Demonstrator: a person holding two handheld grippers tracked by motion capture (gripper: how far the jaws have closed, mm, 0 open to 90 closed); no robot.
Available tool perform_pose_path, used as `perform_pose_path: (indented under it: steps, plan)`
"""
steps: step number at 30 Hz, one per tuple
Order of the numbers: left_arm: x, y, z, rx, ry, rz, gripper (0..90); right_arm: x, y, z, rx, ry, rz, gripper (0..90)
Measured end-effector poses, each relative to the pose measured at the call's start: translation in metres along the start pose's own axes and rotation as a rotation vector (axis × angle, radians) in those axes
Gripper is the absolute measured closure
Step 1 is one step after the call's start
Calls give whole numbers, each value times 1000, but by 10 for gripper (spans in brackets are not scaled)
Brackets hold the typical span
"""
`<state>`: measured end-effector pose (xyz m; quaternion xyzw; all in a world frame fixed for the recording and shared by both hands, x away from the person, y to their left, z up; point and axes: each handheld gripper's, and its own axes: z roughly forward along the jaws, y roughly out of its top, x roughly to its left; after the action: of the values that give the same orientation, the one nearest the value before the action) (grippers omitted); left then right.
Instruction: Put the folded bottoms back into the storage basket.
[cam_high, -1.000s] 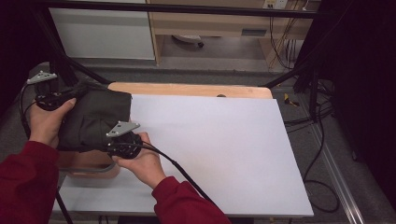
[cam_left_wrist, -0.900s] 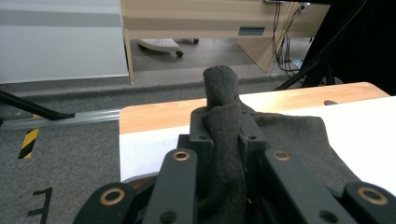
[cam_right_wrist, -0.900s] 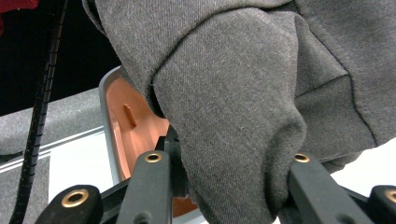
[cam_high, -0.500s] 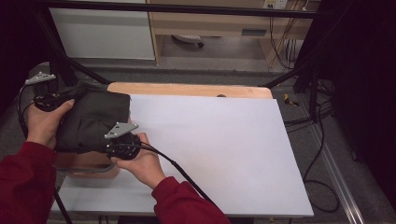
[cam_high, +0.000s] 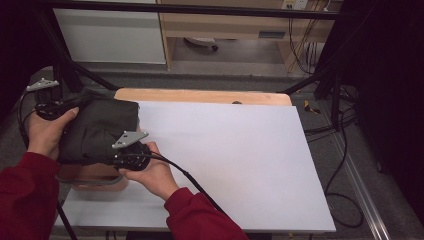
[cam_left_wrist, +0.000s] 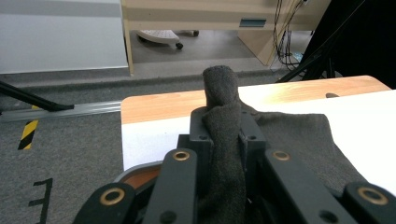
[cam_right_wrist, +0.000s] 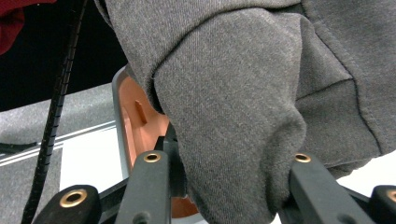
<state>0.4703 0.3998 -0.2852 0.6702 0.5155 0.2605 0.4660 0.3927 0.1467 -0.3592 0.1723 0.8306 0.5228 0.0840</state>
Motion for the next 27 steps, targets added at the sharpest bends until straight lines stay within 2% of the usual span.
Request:
perform_pose_path:
  steps: [13,27]
  plan:
    - [10,-7,-5,17,0,-5,803,4,3,9,33,37,-39,653]
    - [15,-19,-2,51,-6,-7,803,9,-5,20,56,63,-35,654]
